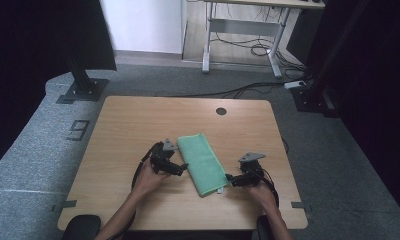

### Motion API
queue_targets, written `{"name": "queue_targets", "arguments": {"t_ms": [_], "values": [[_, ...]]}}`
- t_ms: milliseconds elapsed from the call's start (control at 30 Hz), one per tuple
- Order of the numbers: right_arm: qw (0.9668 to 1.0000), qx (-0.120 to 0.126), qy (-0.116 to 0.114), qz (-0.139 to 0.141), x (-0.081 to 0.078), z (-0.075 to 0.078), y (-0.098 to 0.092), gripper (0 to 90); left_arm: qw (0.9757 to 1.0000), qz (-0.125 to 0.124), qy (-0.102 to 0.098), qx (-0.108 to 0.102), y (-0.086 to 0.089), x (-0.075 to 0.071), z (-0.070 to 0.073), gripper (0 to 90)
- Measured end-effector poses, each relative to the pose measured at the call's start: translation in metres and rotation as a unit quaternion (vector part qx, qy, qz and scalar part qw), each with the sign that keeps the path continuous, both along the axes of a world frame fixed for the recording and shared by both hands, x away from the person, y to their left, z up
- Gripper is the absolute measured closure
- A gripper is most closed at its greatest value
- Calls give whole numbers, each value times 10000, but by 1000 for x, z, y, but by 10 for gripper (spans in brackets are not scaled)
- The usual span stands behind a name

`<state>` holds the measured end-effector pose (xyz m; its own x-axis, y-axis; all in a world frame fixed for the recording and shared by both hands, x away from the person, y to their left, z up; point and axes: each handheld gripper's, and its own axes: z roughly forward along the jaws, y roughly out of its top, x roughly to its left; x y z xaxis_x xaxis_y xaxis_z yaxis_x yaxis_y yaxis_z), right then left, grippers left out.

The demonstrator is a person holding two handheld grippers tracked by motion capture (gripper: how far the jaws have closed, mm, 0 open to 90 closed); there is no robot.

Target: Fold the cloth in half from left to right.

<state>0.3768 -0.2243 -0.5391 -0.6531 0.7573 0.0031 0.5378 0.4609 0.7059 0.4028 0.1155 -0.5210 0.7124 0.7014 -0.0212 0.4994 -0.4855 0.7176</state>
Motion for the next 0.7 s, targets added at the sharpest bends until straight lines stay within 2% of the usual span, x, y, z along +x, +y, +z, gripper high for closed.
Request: {"name": "queue_targets", "arguments": {"t_ms": [133,300,433,533,700], "values": [[9998,-160,43,58,-1,-6,3,138,9998,144,96,49,20,-10,-8,0],[9999,-86,59,59,-3,-8,4,140,9991,230,342,85,42,-21,-19,0],[9999,21,124,84,-7,-9,6,140,9988,260,371,203,49,-30,-22,0],[9998,0,107,144,-10,-9,9,139,9985,256,344,352,50,-37,-25,0],[9995,-24,71,301,-16,-9,18,139,9982,183,386,417,54,-48,-25,0]]}}
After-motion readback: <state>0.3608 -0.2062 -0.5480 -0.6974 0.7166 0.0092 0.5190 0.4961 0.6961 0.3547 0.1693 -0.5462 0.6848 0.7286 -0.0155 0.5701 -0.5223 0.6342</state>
